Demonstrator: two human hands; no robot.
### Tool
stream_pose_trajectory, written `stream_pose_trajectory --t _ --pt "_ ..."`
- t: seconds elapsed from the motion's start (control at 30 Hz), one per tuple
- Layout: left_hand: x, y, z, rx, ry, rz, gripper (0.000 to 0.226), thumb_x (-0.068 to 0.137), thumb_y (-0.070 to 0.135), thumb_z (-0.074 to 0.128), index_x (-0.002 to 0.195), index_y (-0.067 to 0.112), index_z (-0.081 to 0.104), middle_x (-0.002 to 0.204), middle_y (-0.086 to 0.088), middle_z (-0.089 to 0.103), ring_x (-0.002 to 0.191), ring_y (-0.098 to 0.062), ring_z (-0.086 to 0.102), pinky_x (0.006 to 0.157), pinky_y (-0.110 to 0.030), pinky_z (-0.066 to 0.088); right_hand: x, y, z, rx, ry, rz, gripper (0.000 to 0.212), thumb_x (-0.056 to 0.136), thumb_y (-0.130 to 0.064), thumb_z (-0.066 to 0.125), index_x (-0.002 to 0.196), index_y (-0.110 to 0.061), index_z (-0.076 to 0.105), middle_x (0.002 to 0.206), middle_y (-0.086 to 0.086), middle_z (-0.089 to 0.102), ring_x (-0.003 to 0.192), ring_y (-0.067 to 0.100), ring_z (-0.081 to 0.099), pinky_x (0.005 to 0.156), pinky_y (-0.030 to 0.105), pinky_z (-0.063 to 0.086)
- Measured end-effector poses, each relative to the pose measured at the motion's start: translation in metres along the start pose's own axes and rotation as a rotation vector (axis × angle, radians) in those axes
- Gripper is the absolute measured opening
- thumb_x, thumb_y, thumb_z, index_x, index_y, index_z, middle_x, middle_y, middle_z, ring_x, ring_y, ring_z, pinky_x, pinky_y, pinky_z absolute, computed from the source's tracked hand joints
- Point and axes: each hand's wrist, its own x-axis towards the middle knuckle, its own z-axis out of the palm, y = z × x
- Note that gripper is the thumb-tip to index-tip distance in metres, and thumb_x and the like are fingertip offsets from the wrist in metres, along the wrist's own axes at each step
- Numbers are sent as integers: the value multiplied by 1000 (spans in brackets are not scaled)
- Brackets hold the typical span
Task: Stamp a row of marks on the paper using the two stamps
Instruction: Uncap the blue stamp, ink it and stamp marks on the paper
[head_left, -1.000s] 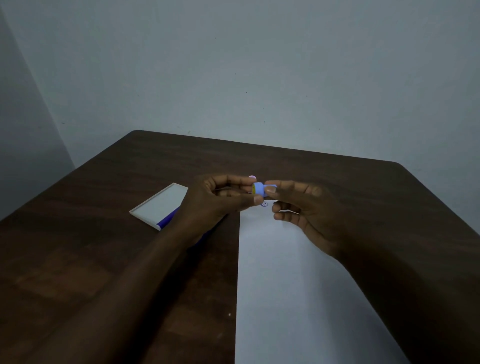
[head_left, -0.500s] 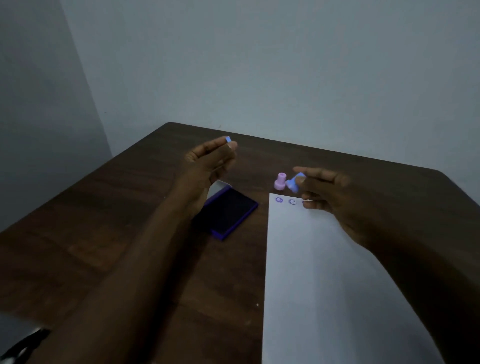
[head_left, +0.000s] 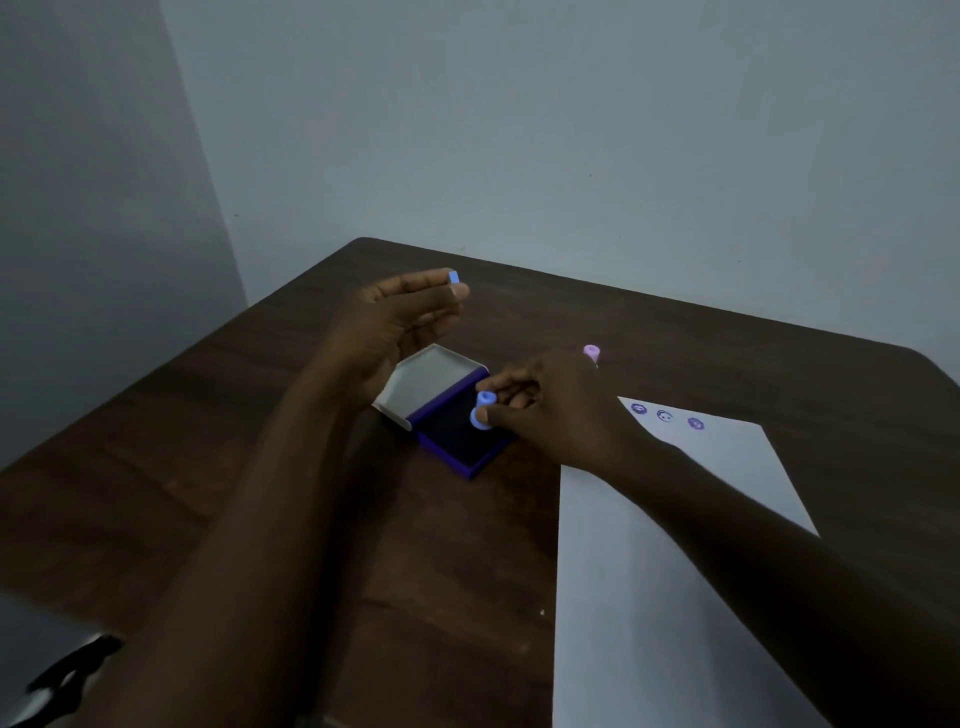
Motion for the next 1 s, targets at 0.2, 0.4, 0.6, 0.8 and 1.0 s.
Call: stream_pose_trajectory --t 0.2,0.4,0.6,0.8,1.0 --pt "-2 2 -14 6 3 8 23 81 5 70 100 18 71 85 3 79 81 -7 75 71 -18 58 2 0 2 -75 -17 -11 35 81 -30 75 114 -21 71 104 0 75 70 -2 55 63 8 33" --pt "-2 4 -18 -5 7 17 24 83 4 69 102 18 70 85 4 79 81 -7 75 69 -18 58 2 1 5 -122 13 -47 34 81 -29 74 114 -19 71 114 0 72 89 0 55 72 1 32" --pt "-1 4 -21 -11 22 21 24 82 5 70 102 18 70 85 3 78 82 -8 75 69 -18 58 1 0 9 -139 31 -56 33 81 -27 74 112 -18 72 113 2 72 97 8 63 73 1 33" --pt "-1 3 -20 -17 14 17 25 82 4 70 104 16 70 84 2 79 80 -7 75 68 -17 57 1 0 11 -151 54 -86 33 80 -27 75 111 -17 72 113 3 73 96 9 64 74 3 36" --pt "0 2 -21 -11 20 13 26 81 3 70 105 15 70 88 0 78 80 -8 75 69 -18 57 1 -1 9 -151 39 -84 34 80 -28 75 112 -19 72 112 3 73 96 10 65 81 15 44"
